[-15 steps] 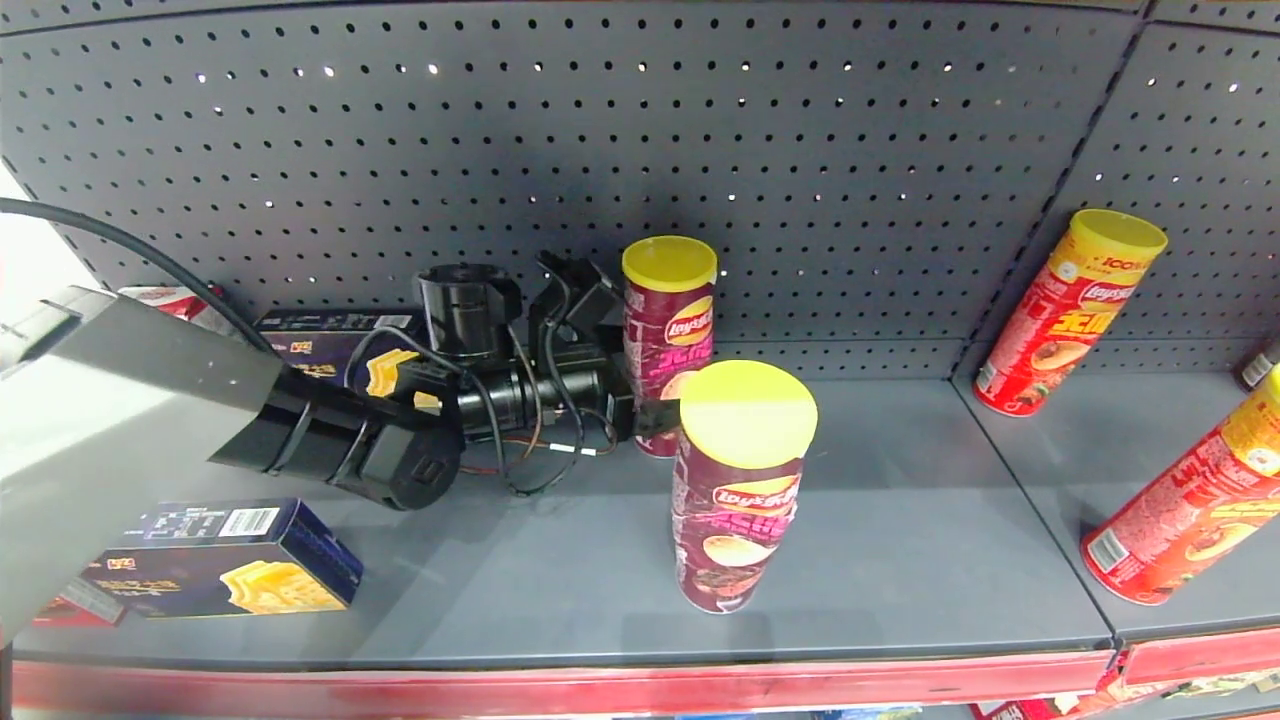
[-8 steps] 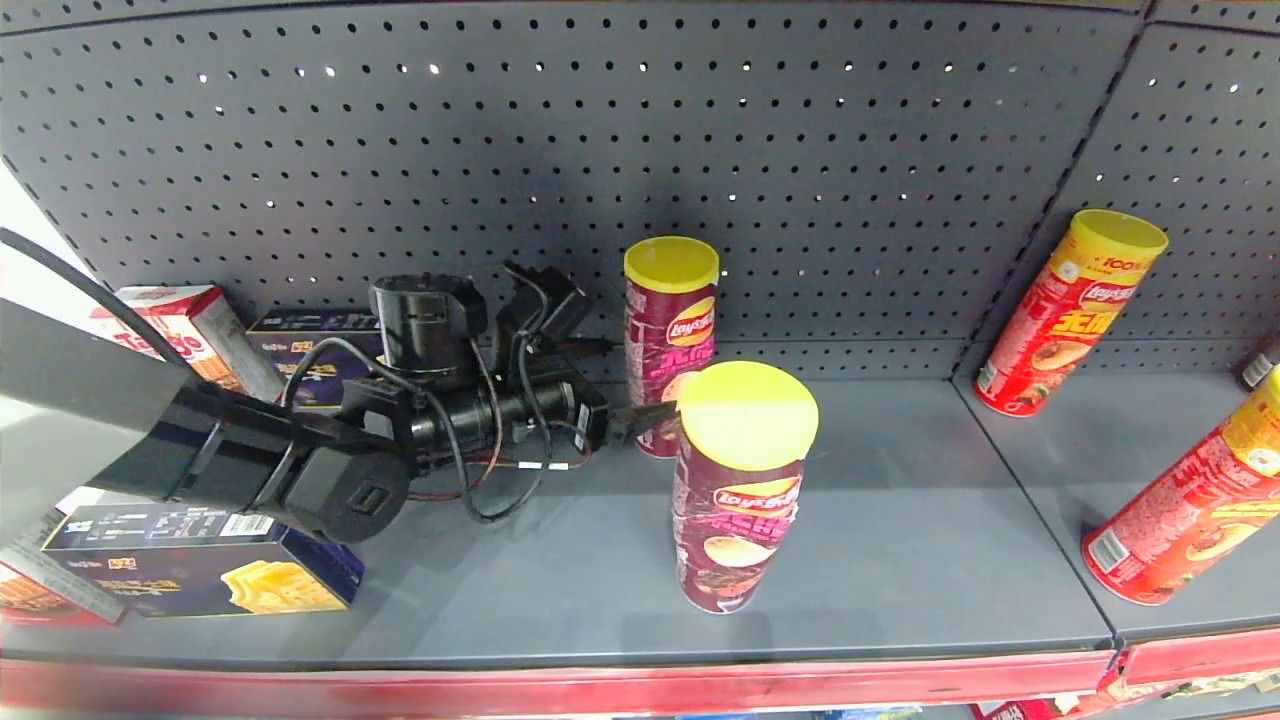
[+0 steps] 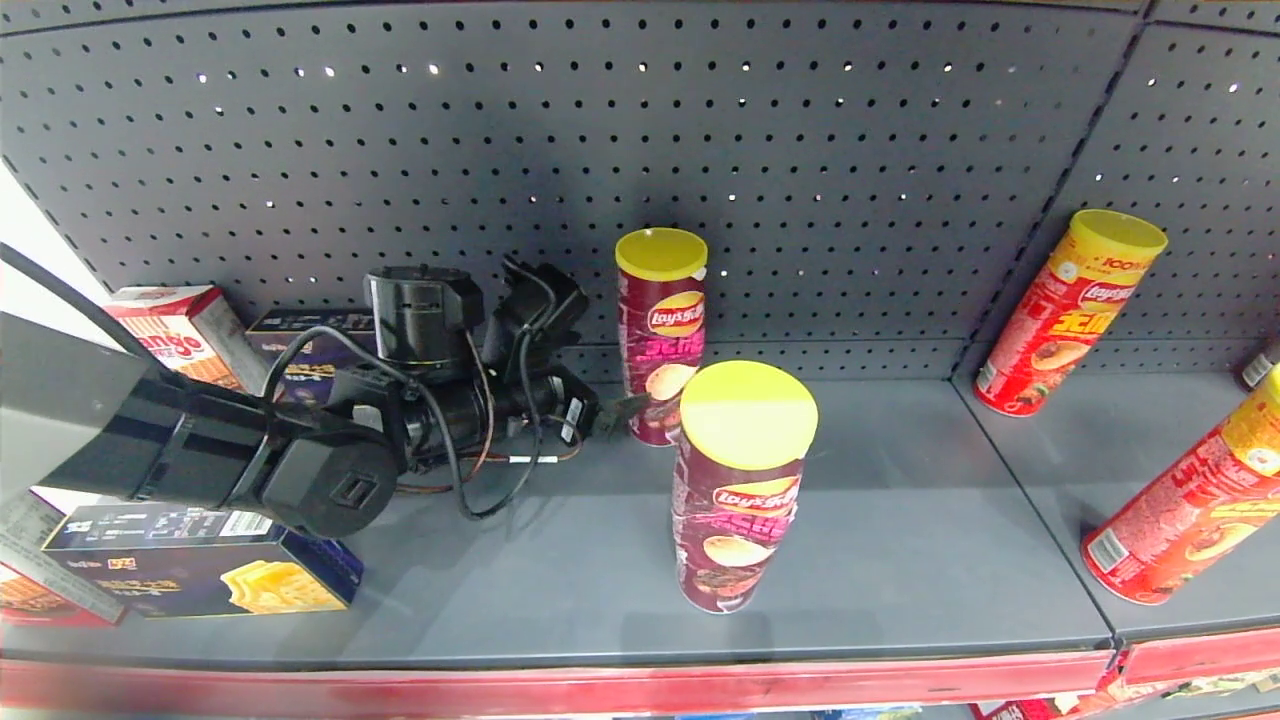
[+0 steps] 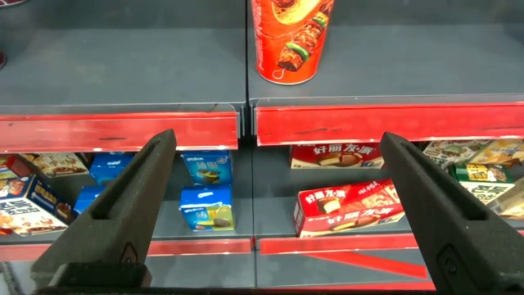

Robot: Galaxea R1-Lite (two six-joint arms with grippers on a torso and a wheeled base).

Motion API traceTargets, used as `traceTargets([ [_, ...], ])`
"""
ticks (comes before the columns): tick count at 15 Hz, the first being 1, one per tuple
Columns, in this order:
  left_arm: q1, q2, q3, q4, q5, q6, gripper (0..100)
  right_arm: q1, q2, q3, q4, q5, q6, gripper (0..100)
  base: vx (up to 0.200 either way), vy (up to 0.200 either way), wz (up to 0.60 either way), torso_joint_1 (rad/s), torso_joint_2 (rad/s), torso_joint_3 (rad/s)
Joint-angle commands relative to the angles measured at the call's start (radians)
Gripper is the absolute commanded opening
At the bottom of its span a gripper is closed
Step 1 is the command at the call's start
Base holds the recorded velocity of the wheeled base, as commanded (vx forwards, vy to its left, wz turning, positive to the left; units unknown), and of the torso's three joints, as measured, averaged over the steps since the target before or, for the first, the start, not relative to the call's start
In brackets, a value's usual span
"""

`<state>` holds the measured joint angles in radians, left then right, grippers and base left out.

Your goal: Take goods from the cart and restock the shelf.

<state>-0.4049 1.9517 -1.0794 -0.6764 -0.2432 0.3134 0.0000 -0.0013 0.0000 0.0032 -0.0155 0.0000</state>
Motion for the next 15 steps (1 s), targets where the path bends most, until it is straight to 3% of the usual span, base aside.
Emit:
traceTargets([
  [1, 0.001, 0.003, -0.005, -0.002, 0.001, 0.000, 100, 0.000, 0.001, 0.000, 0.000, 0.000, 0.000, 100, 0.000, 0.000, 0.00, 0.000, 0.00, 0.000],
  [8, 0.023, -0.014, 0.024, -0.014, 0.015, -0.005, 100, 0.000, 0.001, 0.000, 0.000, 0.000, 0.000, 100, 0.000, 0.000, 0.00, 0.000, 0.00, 0.000],
  [12, 0.028, -0.059, 0.091, -0.068, 0.094, 0.007, 100, 0.000, 0.001, 0.000, 0.000, 0.000, 0.000, 100, 0.000, 0.000, 0.00, 0.000, 0.00, 0.000],
  [13, 0.026, -0.056, 0.090, -0.069, 0.143, 0.009, 100, 0.000, 0.001, 0.000, 0.000, 0.000, 0.000, 100, 0.000, 0.000, 0.00, 0.000, 0.00, 0.000],
  [15, 0.021, -0.040, 0.084, -0.068, 0.157, 0.013, 100, -0.002, 0.001, 0.000, 0.000, 0.000, 0.000, 100, 0.000, 0.000, 0.00, 0.000, 0.00, 0.000],
])
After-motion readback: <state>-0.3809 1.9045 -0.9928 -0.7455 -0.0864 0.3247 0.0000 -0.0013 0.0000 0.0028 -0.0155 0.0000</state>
